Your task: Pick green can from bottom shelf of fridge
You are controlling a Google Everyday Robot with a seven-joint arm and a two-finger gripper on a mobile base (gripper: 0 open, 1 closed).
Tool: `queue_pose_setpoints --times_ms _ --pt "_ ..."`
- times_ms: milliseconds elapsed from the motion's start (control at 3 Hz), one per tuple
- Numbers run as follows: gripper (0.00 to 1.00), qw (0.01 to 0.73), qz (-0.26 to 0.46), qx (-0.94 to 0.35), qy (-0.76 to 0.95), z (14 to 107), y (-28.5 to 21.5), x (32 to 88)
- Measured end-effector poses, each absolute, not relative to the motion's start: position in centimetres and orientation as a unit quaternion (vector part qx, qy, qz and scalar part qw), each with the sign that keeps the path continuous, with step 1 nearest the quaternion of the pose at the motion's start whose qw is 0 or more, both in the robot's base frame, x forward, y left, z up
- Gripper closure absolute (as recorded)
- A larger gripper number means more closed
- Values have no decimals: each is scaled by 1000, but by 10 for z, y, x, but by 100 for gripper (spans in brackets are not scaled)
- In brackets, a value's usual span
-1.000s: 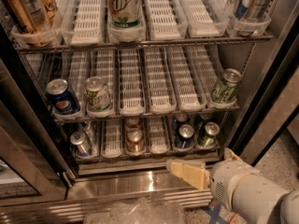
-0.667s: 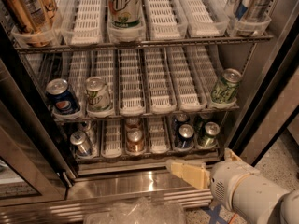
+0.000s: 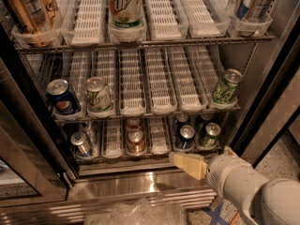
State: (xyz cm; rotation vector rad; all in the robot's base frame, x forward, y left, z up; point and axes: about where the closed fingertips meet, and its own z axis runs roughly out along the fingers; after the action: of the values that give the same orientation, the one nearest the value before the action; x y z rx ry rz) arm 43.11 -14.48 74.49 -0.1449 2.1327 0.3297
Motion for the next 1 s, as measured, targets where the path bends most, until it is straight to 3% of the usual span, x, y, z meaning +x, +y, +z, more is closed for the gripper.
queue_pose_setpoints --times_ms 333,1000 --pt "0 475 127 -52 869 702 -145 461" --pt "0 485 112 -10 867 669 -161 468"
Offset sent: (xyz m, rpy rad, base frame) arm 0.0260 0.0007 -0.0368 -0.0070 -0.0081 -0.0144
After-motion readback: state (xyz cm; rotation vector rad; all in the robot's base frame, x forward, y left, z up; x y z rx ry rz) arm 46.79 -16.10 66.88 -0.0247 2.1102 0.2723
